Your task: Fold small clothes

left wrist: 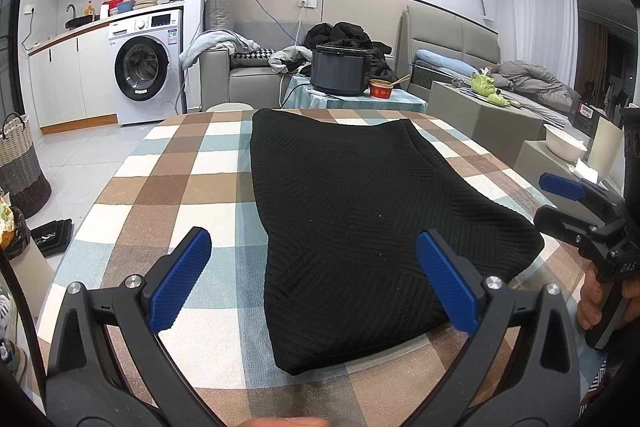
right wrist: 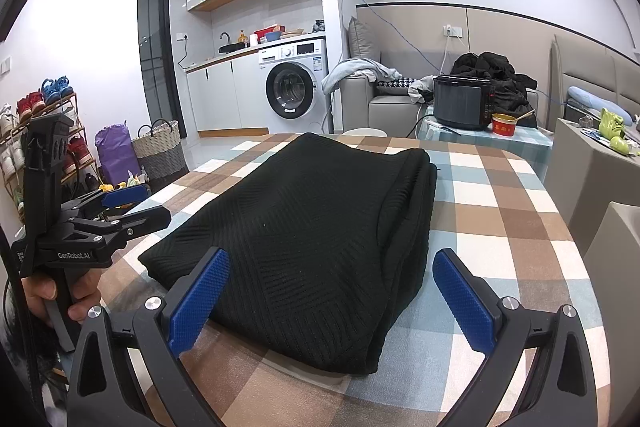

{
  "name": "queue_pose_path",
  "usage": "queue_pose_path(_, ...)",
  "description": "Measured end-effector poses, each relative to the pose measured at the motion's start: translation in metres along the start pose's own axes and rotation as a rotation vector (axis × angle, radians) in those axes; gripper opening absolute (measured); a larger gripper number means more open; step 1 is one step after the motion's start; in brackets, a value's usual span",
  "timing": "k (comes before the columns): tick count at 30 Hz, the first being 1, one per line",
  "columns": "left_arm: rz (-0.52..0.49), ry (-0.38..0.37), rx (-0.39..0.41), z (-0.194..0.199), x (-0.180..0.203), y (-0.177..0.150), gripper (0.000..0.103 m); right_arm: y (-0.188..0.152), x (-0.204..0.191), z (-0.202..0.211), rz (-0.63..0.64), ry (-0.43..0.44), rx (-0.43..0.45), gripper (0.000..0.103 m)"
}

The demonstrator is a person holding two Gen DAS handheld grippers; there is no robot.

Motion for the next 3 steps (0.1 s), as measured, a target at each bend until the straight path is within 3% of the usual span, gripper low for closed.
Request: queue_pose_path(3,0.0,0.001,-0.002,-0.0001,-0.0001,-0.0003,0.102,-0.0007,-0.0003,-0.0001,0.0,-0.001,-0.001,0.103)
Point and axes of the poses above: each gripper's, at about its wrist camera, not at the fingertips, and z roughly against the way its jaws point, x to its right, y to its top, the point moved 8 cm from there along -z, roughly the way its jaws point, and after that the axes turned 10 degrees about -z, right-handed, at the moved point
